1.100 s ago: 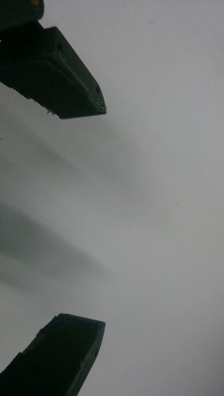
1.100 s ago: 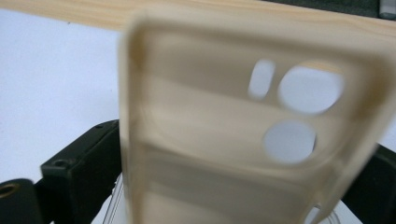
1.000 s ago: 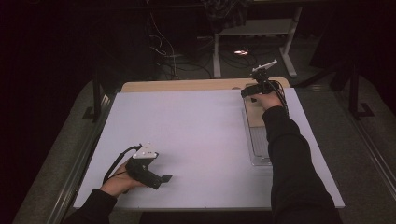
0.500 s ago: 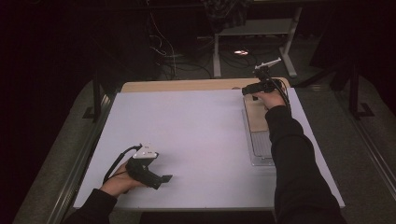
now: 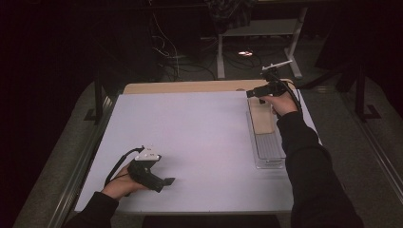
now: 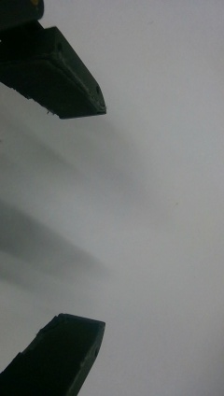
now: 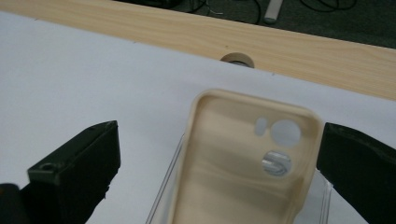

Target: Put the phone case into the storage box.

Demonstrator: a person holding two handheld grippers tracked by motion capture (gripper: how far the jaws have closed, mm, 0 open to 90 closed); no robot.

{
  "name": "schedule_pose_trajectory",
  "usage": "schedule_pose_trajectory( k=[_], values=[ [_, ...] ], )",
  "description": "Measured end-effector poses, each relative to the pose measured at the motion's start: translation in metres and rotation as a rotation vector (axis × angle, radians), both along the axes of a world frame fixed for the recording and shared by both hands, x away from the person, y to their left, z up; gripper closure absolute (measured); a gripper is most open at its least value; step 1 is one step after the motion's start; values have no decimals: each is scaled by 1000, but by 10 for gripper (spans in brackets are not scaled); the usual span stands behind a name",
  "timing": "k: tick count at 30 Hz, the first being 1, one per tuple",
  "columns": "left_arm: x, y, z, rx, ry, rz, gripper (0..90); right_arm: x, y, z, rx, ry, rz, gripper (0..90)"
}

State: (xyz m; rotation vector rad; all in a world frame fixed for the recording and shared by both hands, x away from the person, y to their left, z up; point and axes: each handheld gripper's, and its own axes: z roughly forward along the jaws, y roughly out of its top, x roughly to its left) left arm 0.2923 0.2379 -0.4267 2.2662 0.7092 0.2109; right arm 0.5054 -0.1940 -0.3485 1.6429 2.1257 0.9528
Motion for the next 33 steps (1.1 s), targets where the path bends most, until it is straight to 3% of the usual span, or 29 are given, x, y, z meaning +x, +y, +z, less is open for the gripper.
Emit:
schedule_pose_trajectory(
  k=[18,23,26,33],
  values=[
    [6,2,8,-10,3,-13,0,-63,2,6,44,-64,169,0],
    [9,3,12,12,-3,-49,0,-81,2,5,65,-78,204,0],
    [10,4,14,-19,4,-49,0,-92,1,4,79,-90,215,0],
    [13,5,17,-22,2,-53,0,-116,0,1,84,-109,270,0]
  ],
)
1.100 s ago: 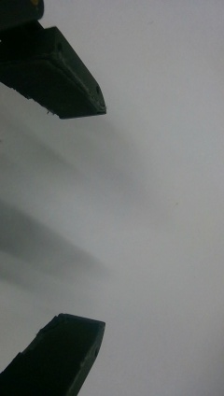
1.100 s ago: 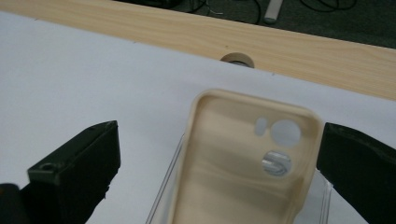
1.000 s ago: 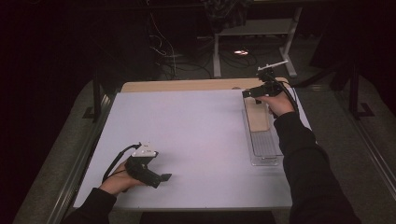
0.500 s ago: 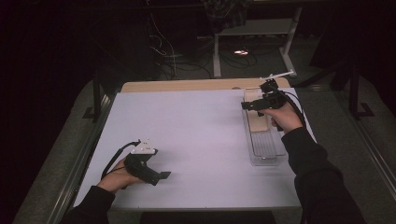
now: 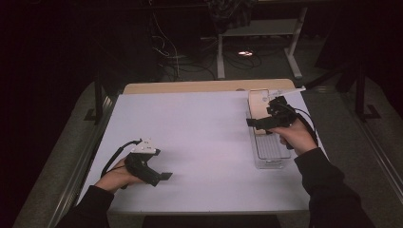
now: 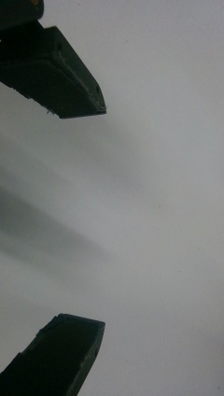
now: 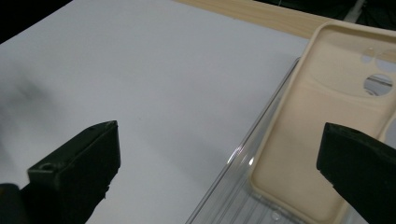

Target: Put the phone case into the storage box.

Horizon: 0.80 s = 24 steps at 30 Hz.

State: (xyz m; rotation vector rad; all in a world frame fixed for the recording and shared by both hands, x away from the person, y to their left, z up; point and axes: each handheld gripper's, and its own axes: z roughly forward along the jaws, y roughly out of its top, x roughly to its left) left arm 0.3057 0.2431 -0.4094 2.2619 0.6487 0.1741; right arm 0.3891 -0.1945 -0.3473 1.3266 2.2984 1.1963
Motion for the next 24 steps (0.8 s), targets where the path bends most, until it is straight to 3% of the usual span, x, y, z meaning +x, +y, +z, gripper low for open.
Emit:
schedule_pose_trajectory(
  k=[16,24],
  values=[
    [5,6,15,-4,-31,4,0,-49,0,-15,6,-32,106,0],
    [5,9,18,-21,-35,7,0,-65,-5,-28,8,-33,148,0]
  ],
)
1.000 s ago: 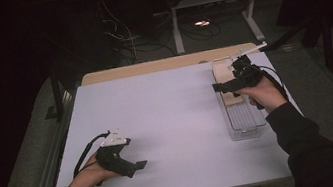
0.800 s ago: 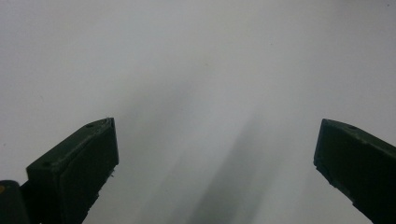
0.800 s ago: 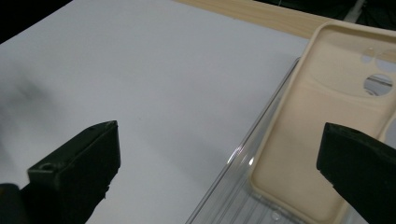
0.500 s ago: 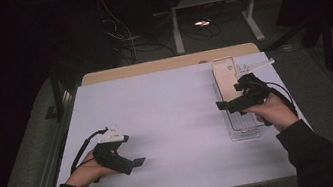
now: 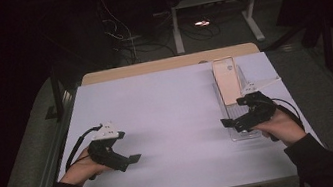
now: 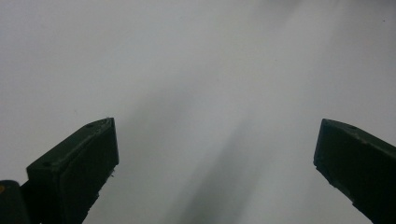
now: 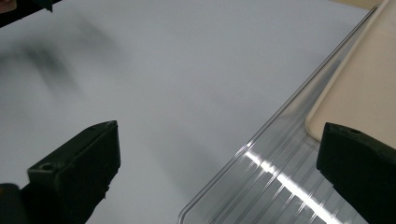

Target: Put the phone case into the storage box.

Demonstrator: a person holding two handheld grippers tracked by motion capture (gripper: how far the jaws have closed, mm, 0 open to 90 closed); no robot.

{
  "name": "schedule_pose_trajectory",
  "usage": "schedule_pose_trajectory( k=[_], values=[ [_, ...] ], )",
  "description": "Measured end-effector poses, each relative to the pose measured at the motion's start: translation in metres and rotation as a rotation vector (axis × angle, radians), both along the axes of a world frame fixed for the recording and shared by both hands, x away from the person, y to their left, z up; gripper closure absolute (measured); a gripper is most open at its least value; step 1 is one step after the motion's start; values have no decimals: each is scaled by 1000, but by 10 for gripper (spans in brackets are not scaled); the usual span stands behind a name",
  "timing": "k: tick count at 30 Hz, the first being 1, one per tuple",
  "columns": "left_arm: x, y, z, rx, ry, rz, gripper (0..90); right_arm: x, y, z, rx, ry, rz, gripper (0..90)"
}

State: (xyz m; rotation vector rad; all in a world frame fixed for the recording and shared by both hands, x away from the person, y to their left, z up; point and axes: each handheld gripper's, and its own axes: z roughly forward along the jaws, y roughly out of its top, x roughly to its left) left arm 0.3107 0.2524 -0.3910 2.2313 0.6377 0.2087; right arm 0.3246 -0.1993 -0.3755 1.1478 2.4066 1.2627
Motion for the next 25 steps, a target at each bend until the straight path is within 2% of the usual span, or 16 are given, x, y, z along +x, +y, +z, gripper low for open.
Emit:
schedule_pose_trajectory(
  k=[7,11,16,21,25],
  values=[
    [-1,2,1,-6,-11,-3,0,-12,-7,-10,20,-2,13,0],
    [-3,1,2,-12,-6,-9,0,-16,-12,-14,20,-4,15,0],
    [-5,2,4,-17,-19,-18,0,-20,-16,-22,8,-5,12,0],
    [-7,3,4,-25,-17,-12,0,-22,-18,-24,6,-5,11,0],
    [-6,3,3,-14,-19,-18,0,-23,-19,-23,1,-4,9,0]
  ],
)
